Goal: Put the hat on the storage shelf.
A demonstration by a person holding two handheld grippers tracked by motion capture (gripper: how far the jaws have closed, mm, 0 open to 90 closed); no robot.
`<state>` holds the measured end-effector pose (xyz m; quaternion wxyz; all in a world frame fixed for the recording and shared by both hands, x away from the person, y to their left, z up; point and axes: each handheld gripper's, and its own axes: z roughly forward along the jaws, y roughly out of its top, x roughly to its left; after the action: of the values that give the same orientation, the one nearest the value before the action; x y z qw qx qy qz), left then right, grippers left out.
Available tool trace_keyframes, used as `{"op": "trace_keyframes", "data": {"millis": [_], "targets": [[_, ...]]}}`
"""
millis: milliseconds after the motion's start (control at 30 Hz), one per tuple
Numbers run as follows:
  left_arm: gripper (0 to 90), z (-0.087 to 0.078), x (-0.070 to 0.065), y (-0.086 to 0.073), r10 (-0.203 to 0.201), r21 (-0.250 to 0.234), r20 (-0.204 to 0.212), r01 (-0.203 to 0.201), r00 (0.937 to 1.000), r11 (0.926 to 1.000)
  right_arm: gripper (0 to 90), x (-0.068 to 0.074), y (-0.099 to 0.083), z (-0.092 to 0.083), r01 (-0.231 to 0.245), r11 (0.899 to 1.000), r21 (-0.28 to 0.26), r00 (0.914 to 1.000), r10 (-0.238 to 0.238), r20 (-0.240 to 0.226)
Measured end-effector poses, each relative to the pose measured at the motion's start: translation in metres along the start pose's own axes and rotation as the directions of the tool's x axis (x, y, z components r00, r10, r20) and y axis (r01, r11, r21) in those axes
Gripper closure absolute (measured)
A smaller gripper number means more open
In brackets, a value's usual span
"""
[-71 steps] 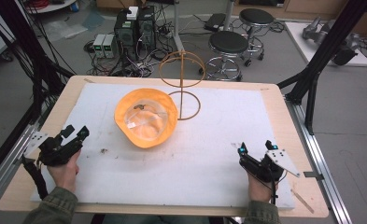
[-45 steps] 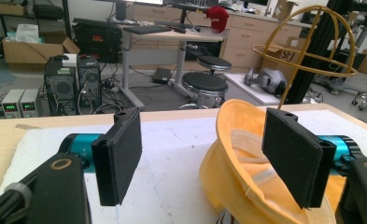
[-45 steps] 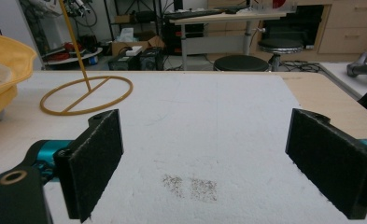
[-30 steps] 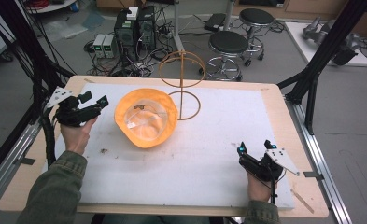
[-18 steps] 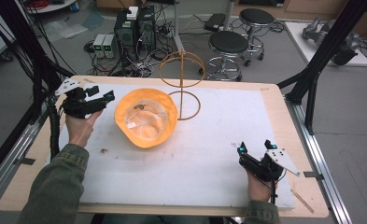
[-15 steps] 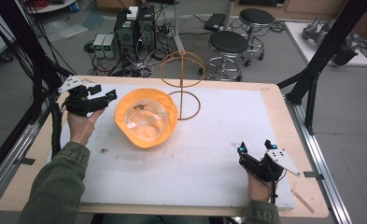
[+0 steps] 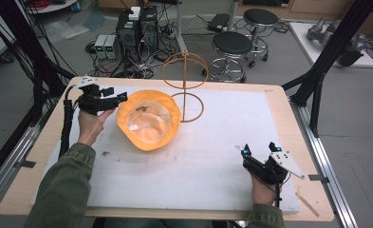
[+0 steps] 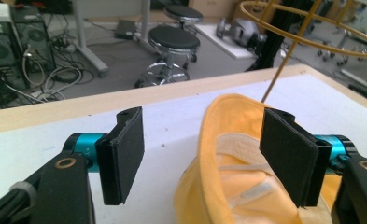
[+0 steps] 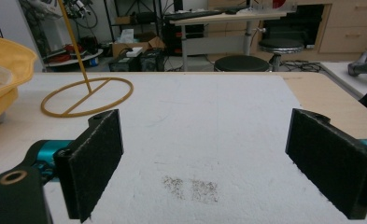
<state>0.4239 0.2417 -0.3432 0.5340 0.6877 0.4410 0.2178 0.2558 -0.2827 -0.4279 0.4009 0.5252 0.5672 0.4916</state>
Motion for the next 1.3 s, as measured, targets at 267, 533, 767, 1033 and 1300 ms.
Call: {"op": "trace_keyframes", "data": {"millis": [267, 533, 767, 1033, 1300], "targets": [[31.6, 0.012, -0.005, 0.010, -0.018, 0.081, 0.003, 0.018, 0.9998, 0.9965, 10.0, 0.001, 0.001, -0.001, -0.009, 1.000, -0.004, 0.9999, 0.009, -0.013], [31.7, 0.032, -0.013, 0.022, -0.010, 0.206, 0.019, 0.006, 0.9998, 0.9784, 10.1, 0.000, 0.001, 0.000, -0.018, 1.000, -0.004, 0.9995, 0.018, -0.028], [36.5, 0.049, -0.011, 0.016, -0.033, 0.304, 0.016, 0.027, 0.9993, 0.9521, 10.0, -0.001, 0.001, 0.000, -0.021, 1.000, -0.010, 0.9991, 0.020, -0.037], [45.3, 0.054, -0.006, 0.012, -0.061, 0.326, 0.031, 0.048, 0.9976, 0.9443, 10.0, -0.001, 0.001, 0.001, -0.028, 1.000, -0.003, 0.9988, 0.028, -0.041], [86.4, 0.054, -0.012, 0.011, -0.042, 0.342, 0.035, 0.027, 0.9985, 0.9394, 10.0, -0.001, 0.001, 0.001, -0.025, 1.000, -0.002, 0.9989, 0.025, -0.040]]}}
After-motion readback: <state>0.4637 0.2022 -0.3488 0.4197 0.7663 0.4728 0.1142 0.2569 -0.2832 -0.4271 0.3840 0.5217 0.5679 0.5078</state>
